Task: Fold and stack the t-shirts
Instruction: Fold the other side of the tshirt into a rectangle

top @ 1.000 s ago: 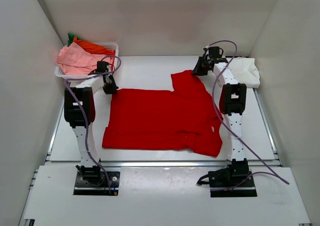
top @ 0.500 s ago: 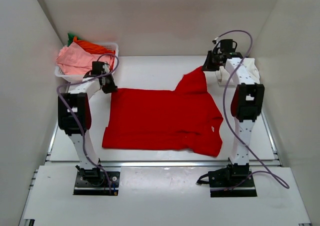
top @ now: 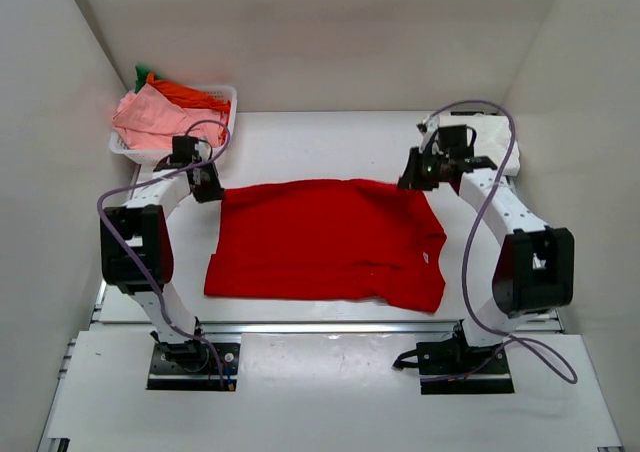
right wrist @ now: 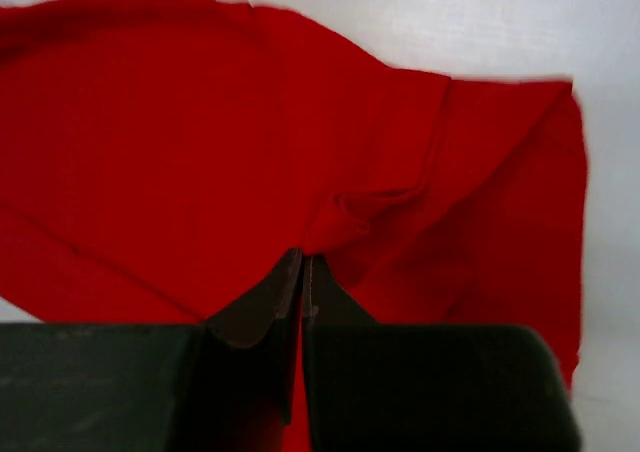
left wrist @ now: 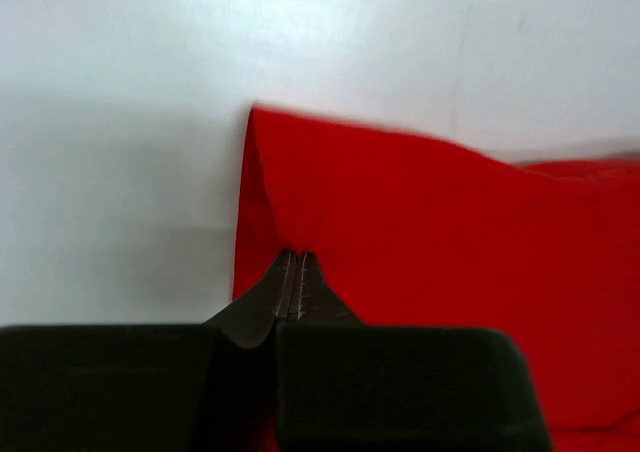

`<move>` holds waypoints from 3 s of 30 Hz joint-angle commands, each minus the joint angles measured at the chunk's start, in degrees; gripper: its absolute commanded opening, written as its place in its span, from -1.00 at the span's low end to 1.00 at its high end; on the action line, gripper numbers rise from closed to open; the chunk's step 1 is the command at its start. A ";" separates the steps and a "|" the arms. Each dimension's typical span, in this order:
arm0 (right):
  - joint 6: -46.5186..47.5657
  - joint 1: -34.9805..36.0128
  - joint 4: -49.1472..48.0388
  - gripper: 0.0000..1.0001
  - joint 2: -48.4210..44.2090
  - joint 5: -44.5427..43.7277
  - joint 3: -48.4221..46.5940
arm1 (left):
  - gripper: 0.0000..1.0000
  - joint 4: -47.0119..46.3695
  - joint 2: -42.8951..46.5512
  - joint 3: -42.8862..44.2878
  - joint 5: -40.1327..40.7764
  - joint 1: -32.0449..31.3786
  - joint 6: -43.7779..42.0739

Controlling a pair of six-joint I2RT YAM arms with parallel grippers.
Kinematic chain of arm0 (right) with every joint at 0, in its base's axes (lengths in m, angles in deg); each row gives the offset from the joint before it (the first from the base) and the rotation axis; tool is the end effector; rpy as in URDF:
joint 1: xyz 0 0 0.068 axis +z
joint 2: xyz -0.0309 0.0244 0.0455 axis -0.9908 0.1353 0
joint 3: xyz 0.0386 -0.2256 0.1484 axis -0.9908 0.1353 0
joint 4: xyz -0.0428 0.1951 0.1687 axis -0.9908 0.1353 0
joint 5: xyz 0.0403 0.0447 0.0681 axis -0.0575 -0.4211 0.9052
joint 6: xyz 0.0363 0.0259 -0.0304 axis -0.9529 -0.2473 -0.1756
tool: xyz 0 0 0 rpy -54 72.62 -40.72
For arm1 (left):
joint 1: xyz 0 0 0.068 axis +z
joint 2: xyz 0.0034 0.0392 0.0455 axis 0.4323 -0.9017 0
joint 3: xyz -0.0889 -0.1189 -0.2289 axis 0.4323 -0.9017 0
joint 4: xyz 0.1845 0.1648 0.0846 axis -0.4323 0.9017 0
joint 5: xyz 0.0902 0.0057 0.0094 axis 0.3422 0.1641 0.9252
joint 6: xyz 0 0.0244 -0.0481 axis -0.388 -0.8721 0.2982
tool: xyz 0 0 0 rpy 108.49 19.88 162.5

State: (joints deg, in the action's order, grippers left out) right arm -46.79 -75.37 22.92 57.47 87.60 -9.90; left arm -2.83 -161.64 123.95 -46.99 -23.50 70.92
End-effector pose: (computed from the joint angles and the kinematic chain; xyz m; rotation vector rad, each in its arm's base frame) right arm 0.3498 0.0556 0.2766 -0.1353 2.3623 0.5910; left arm 0.3717 0.0083 0.2021 -0.3487 2.5532 -0.2882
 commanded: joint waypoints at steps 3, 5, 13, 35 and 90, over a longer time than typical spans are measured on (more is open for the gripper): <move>-2.61 -0.69 -1.99 -1.00 -12.99 -0.82 9.81 | -1.00 1.86 6.61 -7.26 1.83 0.35 -2.06; -3.14 -0.96 -1.55 -1.00 -16.42 -0.12 14.28 | -1.00 1.77 7.84 -9.01 2.18 0.09 -2.50; -2.79 -3.16 2.06 -0.99 -26.72 0.94 22.39 | -1.00 2.21 12.67 -14.73 4.12 0.87 -3.20; -2.08 -5.62 6.28 -1.00 -34.99 1.11 25.29 | -1.00 5.28 19.71 -17.11 7.10 2.19 -3.81; -3.49 -2.63 16.12 -1.00 -44.48 1.82 26.17 | -0.08 9.32 33.25 -18.01 7.46 0.27 2.95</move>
State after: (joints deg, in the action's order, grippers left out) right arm -49.61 -78.63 38.68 13.91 89.07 19.10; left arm 7.70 -132.66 100.19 -38.03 -23.16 71.99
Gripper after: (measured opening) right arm 0.004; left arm 0.464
